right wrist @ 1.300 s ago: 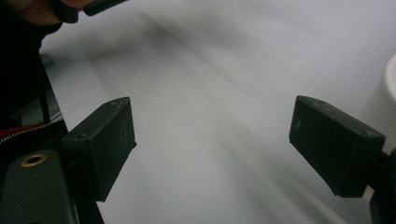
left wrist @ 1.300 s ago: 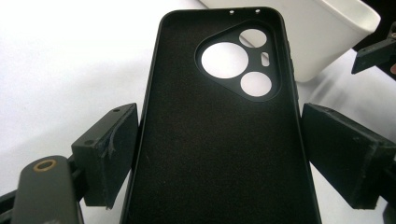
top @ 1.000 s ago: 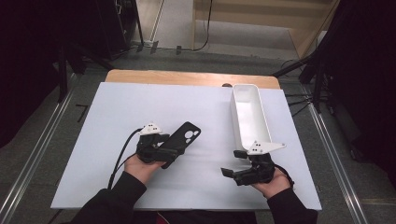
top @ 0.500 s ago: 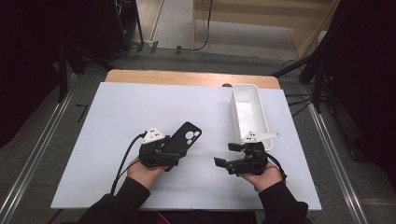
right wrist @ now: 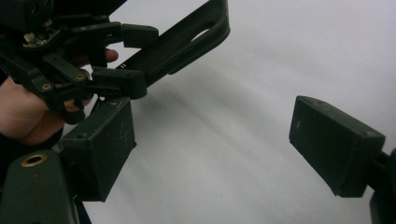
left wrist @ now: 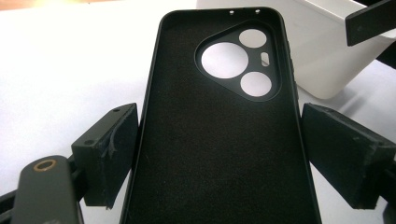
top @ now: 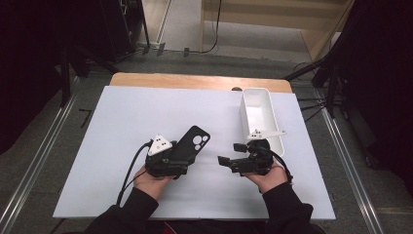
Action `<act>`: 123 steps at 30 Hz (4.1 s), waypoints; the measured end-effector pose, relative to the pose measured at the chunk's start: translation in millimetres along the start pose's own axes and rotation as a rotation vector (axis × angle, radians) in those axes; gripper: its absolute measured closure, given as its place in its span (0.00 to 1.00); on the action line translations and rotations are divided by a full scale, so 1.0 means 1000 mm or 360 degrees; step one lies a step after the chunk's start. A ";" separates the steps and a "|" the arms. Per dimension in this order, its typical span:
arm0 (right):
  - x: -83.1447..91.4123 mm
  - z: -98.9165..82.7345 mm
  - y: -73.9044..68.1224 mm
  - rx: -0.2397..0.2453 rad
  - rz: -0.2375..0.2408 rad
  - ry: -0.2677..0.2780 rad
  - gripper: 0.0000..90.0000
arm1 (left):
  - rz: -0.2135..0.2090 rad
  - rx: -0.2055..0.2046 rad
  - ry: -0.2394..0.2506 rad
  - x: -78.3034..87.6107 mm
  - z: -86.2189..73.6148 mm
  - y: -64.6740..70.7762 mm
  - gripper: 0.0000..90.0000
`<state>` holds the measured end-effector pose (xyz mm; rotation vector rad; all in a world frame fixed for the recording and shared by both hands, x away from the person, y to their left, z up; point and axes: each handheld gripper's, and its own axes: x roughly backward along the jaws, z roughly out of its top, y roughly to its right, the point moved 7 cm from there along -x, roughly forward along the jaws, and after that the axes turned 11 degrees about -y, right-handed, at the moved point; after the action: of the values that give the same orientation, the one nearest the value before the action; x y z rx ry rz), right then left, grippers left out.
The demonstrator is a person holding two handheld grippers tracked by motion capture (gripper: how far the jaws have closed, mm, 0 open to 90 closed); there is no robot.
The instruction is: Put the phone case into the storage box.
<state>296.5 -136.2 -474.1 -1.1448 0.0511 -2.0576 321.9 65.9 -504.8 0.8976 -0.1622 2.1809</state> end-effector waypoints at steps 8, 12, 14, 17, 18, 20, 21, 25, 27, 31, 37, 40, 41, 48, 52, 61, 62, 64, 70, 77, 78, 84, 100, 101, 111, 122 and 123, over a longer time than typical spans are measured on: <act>-0.007 0.013 -0.002 -0.0014 0.0010 -0.0014 0.14 | 0.0040 -0.0001 0.0041 -0.001 -0.001 0.001 0.15; -0.010 0.018 -0.003 -0.0019 0.0013 -0.0006 0.15 | 0.0037 -0.0011 0.0070 -0.002 -0.001 0.003 0.15; -0.011 0.019 -0.003 -0.0021 0.0011 -0.0009 0.15 | 0.0019 -0.0009 0.0085 -0.002 -0.001 0.004 0.15; -0.013 0.023 -0.003 -0.0023 0.0006 -0.0007 0.15 | 0.0025 -0.0033 0.0092 -0.001 0.000 0.008 0.15; -0.013 0.024 -0.003 -0.0033 0.0012 -0.0010 0.15 | 0.0025 -0.0036 0.0089 -0.001 -0.001 0.008 0.15; -0.014 0.026 -0.001 -0.0041 0.0019 -0.0014 0.15 | 0.0029 -0.0039 0.0086 -0.002 -0.001 0.009 0.15; -0.015 0.027 -0.001 -0.0049 0.0029 -0.0009 0.15 | 0.0036 -0.0046 0.0093 -0.002 -0.001 0.009 0.15; -0.017 0.032 0.001 -0.0065 0.0034 -0.0019 0.15 | 0.0028 -0.0047 0.0111 -0.002 0.000 0.010 0.15; -0.019 0.034 0.001 -0.0064 0.0028 -0.0021 0.15 | 0.0032 -0.0058 0.0134 -0.002 0.001 0.011 0.15; -0.022 0.039 0.001 -0.0081 0.0038 -0.0011 0.15 | 0.0047 -0.0068 0.0151 -0.001 0.002 0.012 0.15; -0.031 0.045 -0.001 -0.0087 0.0056 -0.0024 0.15 | 0.0064 -0.0066 0.0162 0.000 0.002 0.011 0.15; -0.034 0.049 -0.002 -0.0086 0.0062 -0.0025 0.15 | 0.0058 -0.0045 0.0187 -0.001 0.003 0.011 0.15; -0.035 0.050 -0.003 -0.0088 0.0064 -0.0025 0.16 | 0.0060 -0.0041 0.0192 -0.001 0.003 0.011 0.15; -0.043 0.058 -0.005 -0.0079 0.0069 -0.0016 0.22 | 0.0065 -0.0009 0.0203 -0.003 0.003 0.012 0.15; -0.049 0.061 -0.007 -0.0116 0.0126 -0.0045 0.30 | 0.0069 0.0005 0.0212 -0.003 0.003 0.011 0.15; -0.056 0.065 -0.007 -0.0227 0.0213 -0.0071 0.57 | 0.0090 0.0012 0.0227 -0.002 0.003 0.009 0.15; -0.056 0.066 -0.005 -0.0251 0.0225 -0.0069 0.60 | 0.0092 0.0011 0.0233 -0.002 0.003 0.009 0.15; -0.056 0.066 -0.003 -0.0307 0.0248 -0.0085 0.66 | 0.0094 0.0010 0.0237 -0.002 0.004 0.010 0.15; -0.053 0.066 -0.002 -0.0377 0.0298 -0.0093 0.74 | 0.0100 -0.0012 0.0243 -0.003 0.003 0.011 0.15; -0.048 0.068 -0.004 -0.0457 0.0393 -0.0097 0.80 | 0.0108 -0.0026 0.0256 -0.003 0.003 0.013 0.15; -0.047 0.069 -0.004 -0.0470 0.0402 -0.0098 0.81 | 0.0105 -0.0028 0.0268 -0.002 0.003 0.014 0.15; -0.044 0.070 -0.003 -0.0454 0.0363 -0.0091 0.83 | 0.0146 -0.0016 0.0358 0.004 0.002 0.010 0.44; -0.030 0.074 -0.008 -0.0367 0.0334 -0.0059 0.83 | -0.0030 0.0036 0.0184 0.005 0.007 0.012 0.20; -0.027 0.074 -0.007 -0.0369 0.0320 -0.0057 0.83 | -0.0042 0.0040 0.0183 0.006 0.007 0.012 0.20; -0.016 0.075 -0.003 -0.0316 0.0224 -0.0022 0.83 | -0.0121 0.0075 0.0048 0.005 0.006 0.007 0.20; -0.007 0.075 -0.001 -0.0234 0.0119 0.0011 0.83 | -0.0194 0.0074 -0.0054 0.006 0.006 0.001 0.20; -0.007 0.076 -0.001 -0.0219 0.0112 0.0020 0.83 | -0.0195 0.0075 -0.0058 0.007 0.006 0.000 0.20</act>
<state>353.7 -107.5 -433.0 -1.1956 0.2395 -2.0243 322.4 67.7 -495.8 0.9494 -0.0721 2.0630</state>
